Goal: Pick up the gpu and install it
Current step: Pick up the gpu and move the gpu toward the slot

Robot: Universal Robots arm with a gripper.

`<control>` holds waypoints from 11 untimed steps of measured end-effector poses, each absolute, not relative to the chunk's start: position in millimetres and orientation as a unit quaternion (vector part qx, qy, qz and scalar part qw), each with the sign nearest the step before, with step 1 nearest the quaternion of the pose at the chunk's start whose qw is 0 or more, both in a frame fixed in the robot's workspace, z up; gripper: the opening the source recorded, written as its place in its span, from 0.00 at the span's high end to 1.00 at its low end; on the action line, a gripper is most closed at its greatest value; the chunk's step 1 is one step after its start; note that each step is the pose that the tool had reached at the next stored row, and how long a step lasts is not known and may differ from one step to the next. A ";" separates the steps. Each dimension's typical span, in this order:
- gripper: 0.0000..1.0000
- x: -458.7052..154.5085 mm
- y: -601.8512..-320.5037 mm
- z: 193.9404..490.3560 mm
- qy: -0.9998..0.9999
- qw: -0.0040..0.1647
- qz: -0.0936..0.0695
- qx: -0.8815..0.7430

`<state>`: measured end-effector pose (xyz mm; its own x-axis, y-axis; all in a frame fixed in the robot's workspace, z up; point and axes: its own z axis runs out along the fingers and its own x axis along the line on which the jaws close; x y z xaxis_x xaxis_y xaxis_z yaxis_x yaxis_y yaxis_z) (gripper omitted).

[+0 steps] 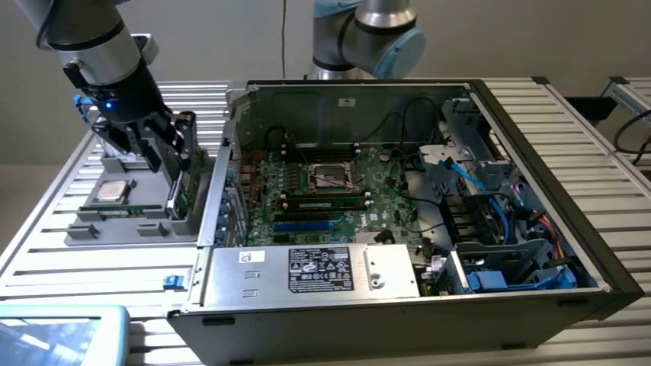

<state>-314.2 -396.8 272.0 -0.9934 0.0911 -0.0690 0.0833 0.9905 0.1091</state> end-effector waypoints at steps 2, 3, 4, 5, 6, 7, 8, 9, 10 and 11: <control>0.45 -315.8 -396.8 268.5 0.997 0.038 0.053 0.044; 0.45 -315.8 -396.9 266.5 0.997 0.038 0.053 0.044; 0.45 -315.8 -396.9 264.7 0.997 0.038 0.053 0.044; 0.45 -315.8 -396.9 263.0 0.997 0.038 0.053 0.044; 0.45 -315.7 -396.8 261.4 0.997 0.039 0.053 0.044; 0.45 -315.5 -396.8 259.9 0.997 0.039 0.053 0.044; 0.45 -315.3 -396.8 258.9 0.997 0.040 0.053 0.044; 0.45 -315.3 -396.9 258.6 0.997 0.041 0.054 0.044; 0.45 -315.2 -396.8 258.1 0.997 0.044 0.056 0.044; 0.45 -315.2 -396.8 257.6 0.996 0.045 0.057 0.044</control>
